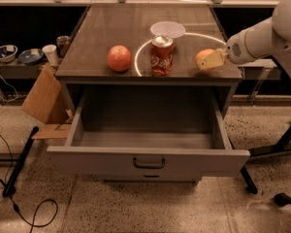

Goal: Pick orange from top drawer and place on counter

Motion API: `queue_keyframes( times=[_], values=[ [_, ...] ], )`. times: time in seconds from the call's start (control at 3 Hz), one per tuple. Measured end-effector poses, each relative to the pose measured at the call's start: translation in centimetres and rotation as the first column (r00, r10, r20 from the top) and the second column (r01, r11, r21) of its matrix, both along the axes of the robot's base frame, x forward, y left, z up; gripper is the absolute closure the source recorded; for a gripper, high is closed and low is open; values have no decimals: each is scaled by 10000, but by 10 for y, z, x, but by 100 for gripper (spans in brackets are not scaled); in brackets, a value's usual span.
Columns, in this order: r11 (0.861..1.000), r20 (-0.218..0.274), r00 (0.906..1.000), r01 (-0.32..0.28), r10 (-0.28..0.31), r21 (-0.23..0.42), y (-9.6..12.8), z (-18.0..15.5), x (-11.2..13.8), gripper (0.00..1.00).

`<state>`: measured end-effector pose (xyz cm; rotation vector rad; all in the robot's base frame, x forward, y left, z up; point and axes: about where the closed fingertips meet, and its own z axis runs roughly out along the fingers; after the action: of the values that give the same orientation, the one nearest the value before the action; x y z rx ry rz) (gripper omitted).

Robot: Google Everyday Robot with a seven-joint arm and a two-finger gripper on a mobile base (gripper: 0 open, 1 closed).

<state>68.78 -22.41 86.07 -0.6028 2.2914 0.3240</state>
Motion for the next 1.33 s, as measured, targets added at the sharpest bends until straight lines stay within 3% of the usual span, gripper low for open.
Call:
queue_keyframes(
  times=[0.67,1.0,1.33],
  values=[
    [9992,-375,9986,357,-363,-155,-3,-8,24,100],
    [9982,-391,9975,582,-588,-164,-4,-7,30,86],
    [9971,-384,9964,747,-753,-146,-5,-5,33,63]
  ],
)
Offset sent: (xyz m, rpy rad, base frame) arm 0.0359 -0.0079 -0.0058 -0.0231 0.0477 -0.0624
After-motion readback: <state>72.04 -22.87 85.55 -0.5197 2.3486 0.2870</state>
